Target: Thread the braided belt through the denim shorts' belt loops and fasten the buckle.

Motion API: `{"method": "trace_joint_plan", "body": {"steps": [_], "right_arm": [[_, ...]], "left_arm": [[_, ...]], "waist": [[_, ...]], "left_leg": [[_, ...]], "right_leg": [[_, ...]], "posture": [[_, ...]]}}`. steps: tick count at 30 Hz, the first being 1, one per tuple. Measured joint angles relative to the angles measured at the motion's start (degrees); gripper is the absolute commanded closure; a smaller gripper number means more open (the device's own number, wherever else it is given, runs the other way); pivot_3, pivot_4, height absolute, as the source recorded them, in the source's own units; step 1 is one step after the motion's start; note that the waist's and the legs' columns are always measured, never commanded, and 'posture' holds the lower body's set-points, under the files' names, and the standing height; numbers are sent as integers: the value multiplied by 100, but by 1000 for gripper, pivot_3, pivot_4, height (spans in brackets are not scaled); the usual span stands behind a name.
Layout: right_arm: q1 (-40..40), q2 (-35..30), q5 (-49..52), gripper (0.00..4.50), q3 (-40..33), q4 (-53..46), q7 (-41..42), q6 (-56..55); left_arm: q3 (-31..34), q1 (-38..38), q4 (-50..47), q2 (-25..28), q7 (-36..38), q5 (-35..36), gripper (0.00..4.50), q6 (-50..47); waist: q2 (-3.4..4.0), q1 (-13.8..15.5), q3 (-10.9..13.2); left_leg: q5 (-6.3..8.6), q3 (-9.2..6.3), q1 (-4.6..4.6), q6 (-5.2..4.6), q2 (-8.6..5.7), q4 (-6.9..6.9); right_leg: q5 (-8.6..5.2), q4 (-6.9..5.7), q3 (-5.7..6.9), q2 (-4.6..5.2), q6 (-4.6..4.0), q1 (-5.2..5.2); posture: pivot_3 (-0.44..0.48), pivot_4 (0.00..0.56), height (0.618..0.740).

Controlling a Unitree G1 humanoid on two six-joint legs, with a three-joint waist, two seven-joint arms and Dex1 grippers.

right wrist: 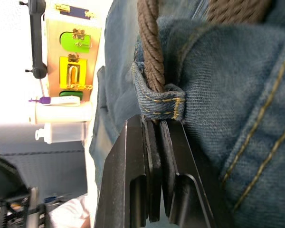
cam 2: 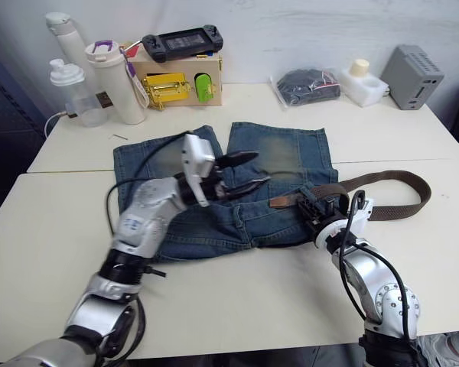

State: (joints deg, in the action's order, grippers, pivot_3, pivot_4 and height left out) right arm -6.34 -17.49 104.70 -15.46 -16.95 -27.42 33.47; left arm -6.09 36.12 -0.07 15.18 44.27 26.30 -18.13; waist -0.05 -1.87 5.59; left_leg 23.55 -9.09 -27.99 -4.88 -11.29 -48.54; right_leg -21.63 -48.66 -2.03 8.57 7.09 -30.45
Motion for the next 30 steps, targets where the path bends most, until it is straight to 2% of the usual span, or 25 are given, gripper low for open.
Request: {"method": "trace_joint_plan", "body": {"steps": [4, 6, 10, 17, 30], "right_arm": [[-29, -49, -8, 4500, 29, 52, 37, 98], [-76, -183, -9, 4500, 89, 48, 87, 239], [-154, -247, -8, 4500, 161, 55, 153, 374], [-346, -249, 11, 4500, 403, 57, 153, 559], [-195, -505, 130, 4500, 568, 31, 292, 832]], "left_arm": [[337, -592, -688, 593, 27, 290, 1120, -710], [442, -1109, -1023, 1028, 66, 244, 1120, -744], [478, -1983, -1305, 1552, 184, -115, 1120, -502], [504, -2410, -1673, 1581, 78, -208, 1120, -397], [504, -2460, -1700, 1500, -73, -214, 1120, -383]], "waist": [[5, 5, 2], [13, 11, 7], [23, 52, 13], [29, 183, 17], [29, 177, 17]], "left_leg": [[0, 1, 9, 1, -1, 2], [2, 4, 23, 3, -1, 4], [3, 4, 36, 5, -2, 6], [3, 10, 35, 4, -2, -3], [4, 14, 34, 7, 0, -1]], "right_leg": [[0, -1, 1, -1, -1, 1], [-1, -1, 1, -1, -2, 0], [-2, -1, -4, 0, -5, 0], [-3, -2, -8, 0, -6, 0], [-3, -20, -12, 4, -6, 2]], "posture": [[0, 150, 646], [0, 150, 646], [0, 150, 646], [0, 150, 646], [0, 150, 646]]}}
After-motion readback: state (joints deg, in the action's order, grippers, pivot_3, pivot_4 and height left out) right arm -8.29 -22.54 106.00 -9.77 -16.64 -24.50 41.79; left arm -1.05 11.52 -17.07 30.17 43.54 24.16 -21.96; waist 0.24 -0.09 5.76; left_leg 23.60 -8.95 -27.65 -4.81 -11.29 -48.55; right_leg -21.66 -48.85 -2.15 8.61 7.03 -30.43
